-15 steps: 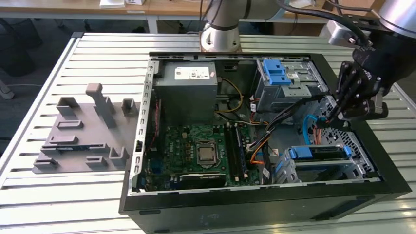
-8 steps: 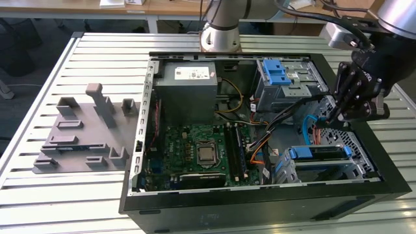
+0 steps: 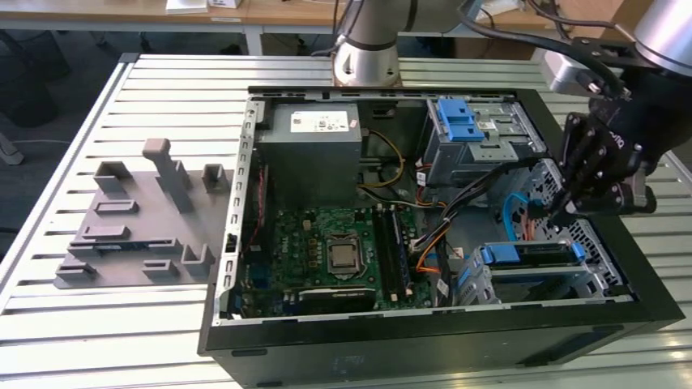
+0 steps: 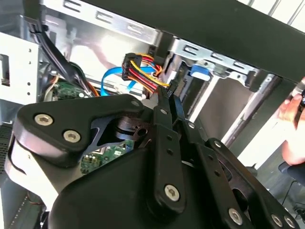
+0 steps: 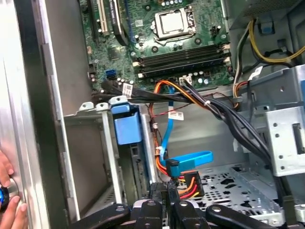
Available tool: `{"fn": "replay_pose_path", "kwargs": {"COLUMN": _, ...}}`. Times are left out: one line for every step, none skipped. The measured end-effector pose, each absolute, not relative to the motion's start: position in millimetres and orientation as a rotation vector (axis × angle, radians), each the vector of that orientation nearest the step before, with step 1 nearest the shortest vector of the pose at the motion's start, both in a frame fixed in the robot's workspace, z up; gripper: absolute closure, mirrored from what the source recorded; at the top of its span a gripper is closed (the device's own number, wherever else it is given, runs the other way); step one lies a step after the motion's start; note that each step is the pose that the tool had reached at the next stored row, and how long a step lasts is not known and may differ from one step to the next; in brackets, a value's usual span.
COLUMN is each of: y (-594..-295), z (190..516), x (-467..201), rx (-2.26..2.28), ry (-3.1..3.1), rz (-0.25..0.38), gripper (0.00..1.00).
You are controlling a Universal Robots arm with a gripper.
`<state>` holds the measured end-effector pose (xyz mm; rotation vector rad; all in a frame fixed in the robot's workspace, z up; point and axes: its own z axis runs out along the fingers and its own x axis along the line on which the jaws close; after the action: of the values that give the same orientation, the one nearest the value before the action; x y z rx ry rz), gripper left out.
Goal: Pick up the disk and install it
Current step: 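Insert the first disk wire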
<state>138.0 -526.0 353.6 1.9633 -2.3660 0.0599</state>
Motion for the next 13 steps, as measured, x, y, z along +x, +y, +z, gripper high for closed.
{"fn": "replay_pose_path", "kwargs": {"y": -528.1, "z": 353.5, "x": 137.7, "rx": 1.964, "ry": -2.366, "rz": 0.061, "gripper": 0.84}}
{"fn": "replay_pose_path", "kwargs": {"y": -529.8, "z": 353.5, "x": 137.3, "rx": 1.967, "ry": -2.365, "rz": 0.062, "gripper": 0.84}}
{"fn": "replay_pose_path", "kwargs": {"y": -530.4, "z": 353.3, "x": 137.2, "rx": 1.976, "ry": -2.359, "rz": 0.063, "gripper": 0.84}}
{"fn": "replay_pose_path", "kwargs": {"y": -530.4, "z": 353.1, "x": 137.2, "rx": 1.990, "ry": -2.348, "rz": 0.064, "gripper": 0.84}}
{"fn": "replay_pose_path", "kwargs": {"y": -530.4, "z": 352.8, "x": 137.2, "rx": 2.007, "ry": -2.334, "rz": 0.066, "gripper": 0.84}}
{"fn": "replay_pose_path", "kwargs": {"y": -530.5, "z": 352.6, "x": 137.1, "rx": 2.025, "ry": -2.320, "rz": 0.068, "gripper": 0.84}}
{"fn": "replay_pose_path", "kwargs": {"y": -530.6, "z": 352.2, "x": 137.1, "rx": 2.043, "ry": -2.306, "rz": 0.070, "gripper": 0.84}}
{"fn": "replay_pose_path", "kwargs": {"y": -530.6, "z": 351.8, "x": 137.1, "rx": 2.061, "ry": -2.292, "rz": 0.072, "gripper": 0.84}}
{"fn": "replay_pose_path", "kwargs": {"y": -530.8, "z": 351.5, "x": 137.1, "rx": 2.074, "ry": -2.282, "rz": 0.075, "gripper": 0.84}}
{"fn": "replay_pose_path", "kwargs": {"y": -531.2, "z": 351.2, "x": 136.9, "rx": 2.083, "ry": -2.276, "rz": 0.077, "gripper": 0.84}}
{"fn": "replay_pose_path", "kwargs": {"y": -531.8, "z": 351.1, "x": 136.4, "rx": 2.089, "ry": -2.273, "rz": 0.079, "gripper": 0.84}}
{"fn": "replay_pose_path", "kwargs": {"y": -532.5, "z": 350.8, "x": 135.8, "rx": 2.093, "ry": -2.271, "rz": 0.082, "gripper": 0.84}}
{"fn": "replay_pose_path", "kwargs": {"y": -533.4, "z": 350.6, "x": 134.7, "rx": 2.096, "ry": -2.272, "rz": 0.084, "gripper": 0.84}}
